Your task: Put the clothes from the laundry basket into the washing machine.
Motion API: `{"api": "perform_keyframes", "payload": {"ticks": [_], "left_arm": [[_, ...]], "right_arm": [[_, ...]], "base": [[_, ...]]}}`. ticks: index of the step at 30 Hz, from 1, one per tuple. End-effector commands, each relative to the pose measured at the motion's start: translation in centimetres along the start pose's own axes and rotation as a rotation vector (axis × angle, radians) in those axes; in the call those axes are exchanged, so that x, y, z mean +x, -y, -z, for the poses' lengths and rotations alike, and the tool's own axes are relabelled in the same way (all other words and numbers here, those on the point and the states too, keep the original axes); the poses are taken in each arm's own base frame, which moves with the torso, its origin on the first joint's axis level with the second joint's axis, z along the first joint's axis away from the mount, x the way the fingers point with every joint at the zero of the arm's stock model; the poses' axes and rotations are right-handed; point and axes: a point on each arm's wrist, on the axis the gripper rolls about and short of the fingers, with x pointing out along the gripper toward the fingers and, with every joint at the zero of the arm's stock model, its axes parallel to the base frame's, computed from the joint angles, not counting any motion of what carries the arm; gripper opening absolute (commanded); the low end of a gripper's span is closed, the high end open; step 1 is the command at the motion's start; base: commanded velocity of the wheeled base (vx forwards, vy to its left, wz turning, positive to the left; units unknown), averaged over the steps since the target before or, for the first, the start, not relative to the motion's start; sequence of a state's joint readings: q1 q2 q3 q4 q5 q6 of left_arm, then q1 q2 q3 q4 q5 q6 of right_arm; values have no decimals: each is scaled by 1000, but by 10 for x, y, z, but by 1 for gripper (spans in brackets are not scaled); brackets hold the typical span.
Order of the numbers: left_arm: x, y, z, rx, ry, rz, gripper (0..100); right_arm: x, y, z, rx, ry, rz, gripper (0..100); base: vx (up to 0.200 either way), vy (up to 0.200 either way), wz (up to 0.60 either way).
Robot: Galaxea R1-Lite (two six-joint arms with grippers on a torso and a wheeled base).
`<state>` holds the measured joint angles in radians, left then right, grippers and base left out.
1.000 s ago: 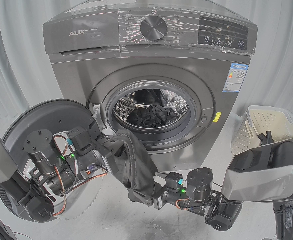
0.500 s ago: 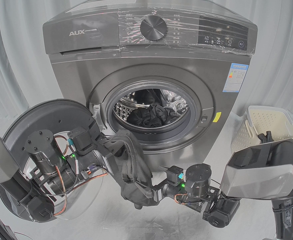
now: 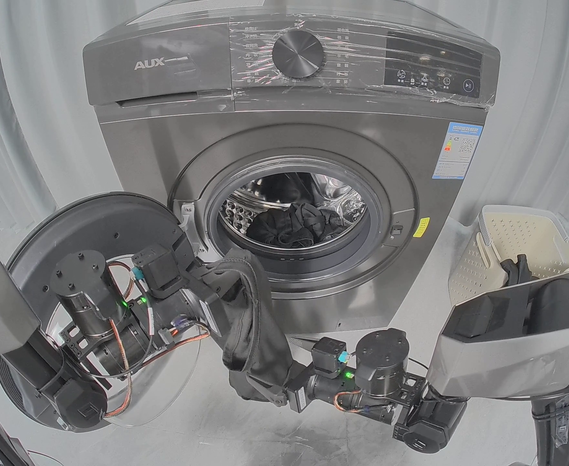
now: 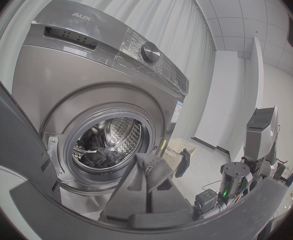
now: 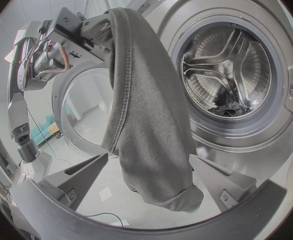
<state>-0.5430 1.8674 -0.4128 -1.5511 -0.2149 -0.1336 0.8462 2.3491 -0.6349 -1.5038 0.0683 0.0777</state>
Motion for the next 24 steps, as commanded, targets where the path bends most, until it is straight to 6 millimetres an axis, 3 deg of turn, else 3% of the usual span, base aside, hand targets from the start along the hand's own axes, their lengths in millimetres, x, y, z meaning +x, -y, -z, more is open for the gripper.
{"api": "perform_keyframes", "payload": {"ticks": [1, 9, 10, 14, 20, 24], "left_arm": [[1, 0, -1, 0, 6, -1, 0], [1, 1, -1, -2, 7, 4, 0], [1, 1, -1, -3, 7, 4, 0], [1, 0, 0, -2, 3, -1, 0], [0, -6, -1, 0, 6, -21, 0], [-2, -12, -1, 0, 6, -41, 0]], "right_arm": [[18, 4, 8, 1, 14, 21, 100], [31, 7, 7, 2, 52, 76, 100], [32, 8, 5, 7, 60, 95, 0], [28, 9, 2, 13, 60, 107, 0], [1, 8, -25, 13, 90, 114, 0], [-38, 22, -48, 21, 107, 170, 0]], "base": [[0, 0, 0], [0, 0, 0], [0, 0, 0], [0, 0, 0], [0, 0, 0], [0, 0, 0]]}}
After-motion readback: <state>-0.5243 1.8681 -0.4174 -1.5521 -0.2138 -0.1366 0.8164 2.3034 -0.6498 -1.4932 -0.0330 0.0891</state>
